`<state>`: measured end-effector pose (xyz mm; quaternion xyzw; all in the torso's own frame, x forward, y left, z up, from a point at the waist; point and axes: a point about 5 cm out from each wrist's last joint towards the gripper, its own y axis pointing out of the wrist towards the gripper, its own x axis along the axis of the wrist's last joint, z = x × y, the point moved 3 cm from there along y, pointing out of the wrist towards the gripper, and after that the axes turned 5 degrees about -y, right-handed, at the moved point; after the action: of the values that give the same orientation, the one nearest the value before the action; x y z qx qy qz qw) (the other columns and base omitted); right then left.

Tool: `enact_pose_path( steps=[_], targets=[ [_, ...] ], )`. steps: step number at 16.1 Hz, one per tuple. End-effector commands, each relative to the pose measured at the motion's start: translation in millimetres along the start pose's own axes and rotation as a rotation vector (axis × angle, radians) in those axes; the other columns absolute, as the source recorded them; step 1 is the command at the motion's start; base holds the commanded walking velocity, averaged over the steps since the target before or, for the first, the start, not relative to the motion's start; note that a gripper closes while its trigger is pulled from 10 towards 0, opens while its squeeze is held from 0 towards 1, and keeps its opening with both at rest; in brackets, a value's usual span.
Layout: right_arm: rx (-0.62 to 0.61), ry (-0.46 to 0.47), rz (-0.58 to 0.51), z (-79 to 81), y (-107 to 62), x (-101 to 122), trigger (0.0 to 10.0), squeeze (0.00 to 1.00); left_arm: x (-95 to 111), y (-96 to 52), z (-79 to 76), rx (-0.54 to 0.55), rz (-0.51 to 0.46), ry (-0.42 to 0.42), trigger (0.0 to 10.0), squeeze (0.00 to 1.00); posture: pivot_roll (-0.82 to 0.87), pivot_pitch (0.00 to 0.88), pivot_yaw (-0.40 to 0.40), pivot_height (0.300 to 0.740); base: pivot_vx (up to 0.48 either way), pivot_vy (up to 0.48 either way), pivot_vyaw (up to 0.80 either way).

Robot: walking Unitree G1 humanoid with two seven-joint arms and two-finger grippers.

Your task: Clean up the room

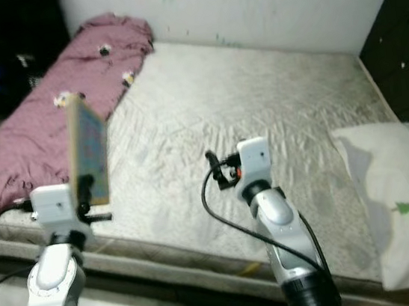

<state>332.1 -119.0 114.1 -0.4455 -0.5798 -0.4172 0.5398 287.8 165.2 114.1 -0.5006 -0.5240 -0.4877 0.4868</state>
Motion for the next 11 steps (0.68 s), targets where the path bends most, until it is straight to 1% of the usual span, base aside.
enact_pose_path(
  steps=[1, 3, 5, 6, 8, 9, 11],
  targets=[
    [-0.032, -0.013, 0.008, -11.2, -2.2, -0.5, 10.0, 0.00, 10.8, 2.2, -13.2, -0.044, -0.048, -0.012, 10.0, 0.00, -0.03, 0.000, -0.067, 0.740, 0.000, -0.390, 0.40],
    [-0.033, -0.014, 0.011, -11.6, -2.2, -1.0, 10.0, 0.00, 11.0, 2.5, -13.8, -0.046, -0.050, -0.014, 10.0, 0.00, -0.03, 0.000, -0.068, 0.740, 0.000, -0.384, 0.00],
    [-0.037, -0.011, 0.016, -11.8, -2.2, -1.6, 10.0, 0.00, 12.2, 2.7, -14.3, -0.050, -0.060, -0.034, 10.0, 0.00, -0.03, 0.000, -0.068, 0.740, 0.000, 0.000, 0.00],
    [-0.050, 0.009, 0.023, -13.6, -2.0, -2.7, 10.0, 0.00, 12.6, 2.6, -14.1, -0.049, -0.062, -0.039, 10.0, 0.00, -0.03, 0.000, -0.069, 0.740, 0.000, 0.000, 0.00],
    [-0.050, 0.010, 0.024, -14.2, -1.7, -2.8, 10.0, 0.00, 13.9, 2.5, -15.1, -0.062, -0.071, -0.042, 10.0, 0.00, -0.03, 0.000, -0.069, 0.740, 0.000, 0.000, -0.76],
    [-0.051, 0.009, 0.024, -14.5, -1.7, -2.6, 10.0, 0.00, 16.1, 1.6, -17.9, -0.085, -0.084, -0.045, 10.0, 0.00, -0.03, 0.000, -0.070, 0.740, 0.270, 0.000, -0.80],
    [-0.053, 0.009, 0.023, -14.7, -1.7, -2.3, 10.0, 0.00, 16.7, 1.5, -18.8, -0.094, -0.088, -0.049, 10.0, 0.00, -0.03, 0.000, -0.070, 0.740, 0.300, 0.000, -0.75]
  ],
)
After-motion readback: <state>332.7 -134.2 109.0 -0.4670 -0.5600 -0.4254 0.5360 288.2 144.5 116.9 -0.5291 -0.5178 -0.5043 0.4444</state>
